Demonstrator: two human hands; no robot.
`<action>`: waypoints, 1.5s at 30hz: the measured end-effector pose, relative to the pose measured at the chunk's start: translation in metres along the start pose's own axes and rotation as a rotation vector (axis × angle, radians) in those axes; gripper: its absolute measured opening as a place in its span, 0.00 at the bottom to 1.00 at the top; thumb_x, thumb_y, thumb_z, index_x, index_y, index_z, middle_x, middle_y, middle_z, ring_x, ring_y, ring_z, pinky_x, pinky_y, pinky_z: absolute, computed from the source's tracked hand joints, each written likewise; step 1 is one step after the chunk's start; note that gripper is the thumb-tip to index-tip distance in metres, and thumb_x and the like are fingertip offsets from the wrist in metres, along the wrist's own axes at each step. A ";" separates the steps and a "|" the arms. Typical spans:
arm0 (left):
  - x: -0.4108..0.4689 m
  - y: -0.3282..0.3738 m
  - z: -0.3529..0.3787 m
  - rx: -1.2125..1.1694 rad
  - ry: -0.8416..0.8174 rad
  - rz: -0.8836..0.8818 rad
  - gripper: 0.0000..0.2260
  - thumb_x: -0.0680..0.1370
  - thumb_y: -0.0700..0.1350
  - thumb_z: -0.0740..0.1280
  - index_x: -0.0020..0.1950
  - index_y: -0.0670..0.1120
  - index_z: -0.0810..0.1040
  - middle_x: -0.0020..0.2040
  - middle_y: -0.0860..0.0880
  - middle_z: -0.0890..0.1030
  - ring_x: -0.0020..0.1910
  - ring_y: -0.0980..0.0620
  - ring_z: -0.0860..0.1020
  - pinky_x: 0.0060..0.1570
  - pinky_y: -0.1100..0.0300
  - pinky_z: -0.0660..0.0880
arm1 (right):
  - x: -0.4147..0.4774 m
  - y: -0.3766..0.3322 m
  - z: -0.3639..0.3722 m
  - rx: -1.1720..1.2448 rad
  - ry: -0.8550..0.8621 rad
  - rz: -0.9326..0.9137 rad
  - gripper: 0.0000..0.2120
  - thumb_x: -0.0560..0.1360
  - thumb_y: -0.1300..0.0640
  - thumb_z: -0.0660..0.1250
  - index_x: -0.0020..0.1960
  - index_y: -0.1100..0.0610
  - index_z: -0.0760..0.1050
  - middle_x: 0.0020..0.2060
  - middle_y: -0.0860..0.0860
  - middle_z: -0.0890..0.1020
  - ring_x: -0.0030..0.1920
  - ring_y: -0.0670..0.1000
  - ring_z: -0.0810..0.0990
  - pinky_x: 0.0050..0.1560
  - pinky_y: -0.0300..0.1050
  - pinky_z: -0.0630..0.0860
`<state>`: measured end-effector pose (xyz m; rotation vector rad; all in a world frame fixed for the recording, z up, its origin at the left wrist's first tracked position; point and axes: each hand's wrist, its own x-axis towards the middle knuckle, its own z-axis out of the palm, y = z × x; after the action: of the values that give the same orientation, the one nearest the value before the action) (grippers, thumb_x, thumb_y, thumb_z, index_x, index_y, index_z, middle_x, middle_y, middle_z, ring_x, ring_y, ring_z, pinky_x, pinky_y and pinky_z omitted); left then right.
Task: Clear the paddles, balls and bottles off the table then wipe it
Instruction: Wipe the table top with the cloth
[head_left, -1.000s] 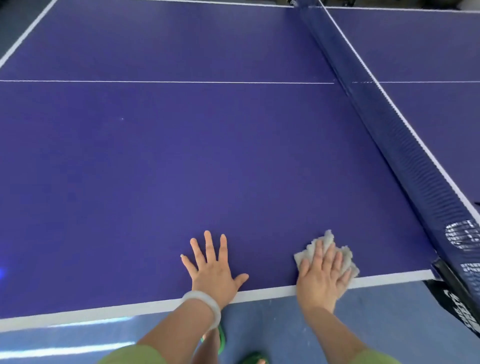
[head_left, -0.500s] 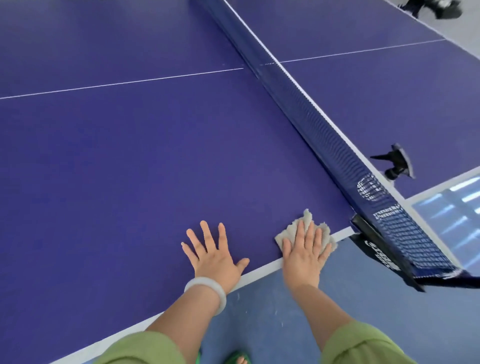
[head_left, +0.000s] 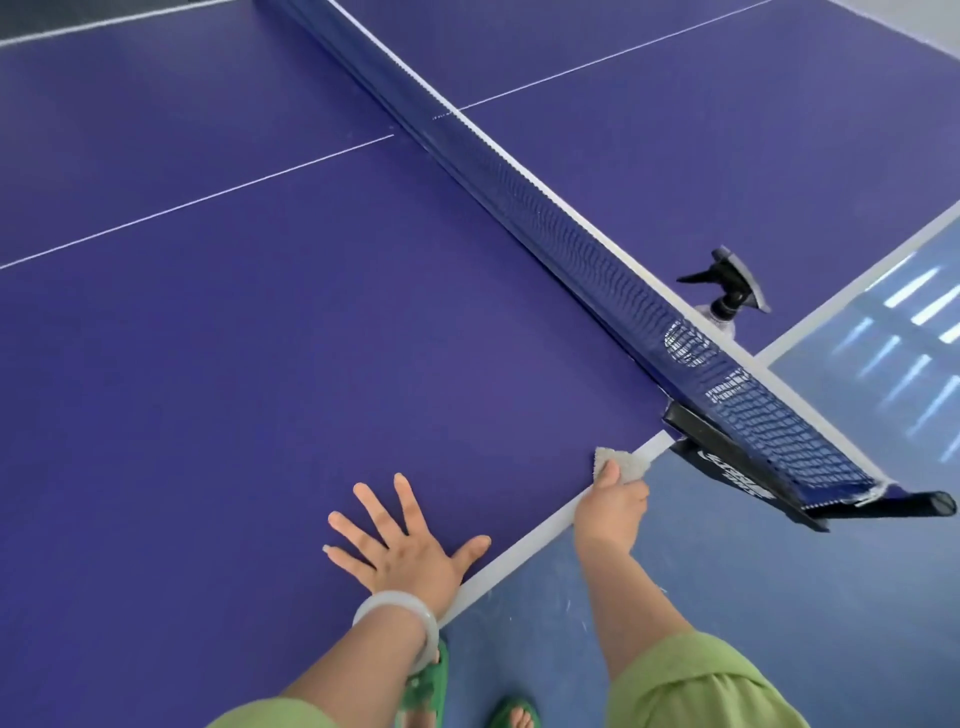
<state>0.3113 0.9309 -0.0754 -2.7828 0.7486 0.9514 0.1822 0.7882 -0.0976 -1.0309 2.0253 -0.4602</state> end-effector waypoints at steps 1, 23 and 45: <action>0.000 0.000 -0.001 -0.001 -0.007 -0.003 0.55 0.65 0.81 0.50 0.70 0.50 0.20 0.68 0.40 0.19 0.71 0.27 0.28 0.68 0.29 0.35 | -0.001 0.002 -0.003 -0.004 -0.018 -0.002 0.26 0.83 0.44 0.49 0.68 0.65 0.62 0.63 0.64 0.72 0.60 0.64 0.73 0.51 0.53 0.68; -0.037 0.033 -0.029 0.196 0.010 0.417 0.33 0.81 0.63 0.55 0.78 0.45 0.55 0.79 0.41 0.52 0.77 0.37 0.52 0.74 0.46 0.57 | -0.058 0.053 -0.134 -0.275 -0.244 -0.170 0.14 0.80 0.45 0.60 0.49 0.57 0.67 0.39 0.50 0.75 0.40 0.53 0.75 0.37 0.47 0.69; -0.272 0.357 0.095 0.222 -0.127 0.952 0.21 0.82 0.55 0.60 0.71 0.45 0.68 0.67 0.47 0.72 0.66 0.46 0.72 0.64 0.52 0.69 | 0.134 0.135 -0.467 -0.584 -0.119 -0.411 0.13 0.78 0.41 0.59 0.53 0.49 0.68 0.42 0.45 0.75 0.41 0.49 0.77 0.37 0.44 0.70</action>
<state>-0.0992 0.7566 0.0315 -2.0812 2.0696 1.0248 -0.3016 0.7470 0.0400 -1.7992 1.8763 0.0050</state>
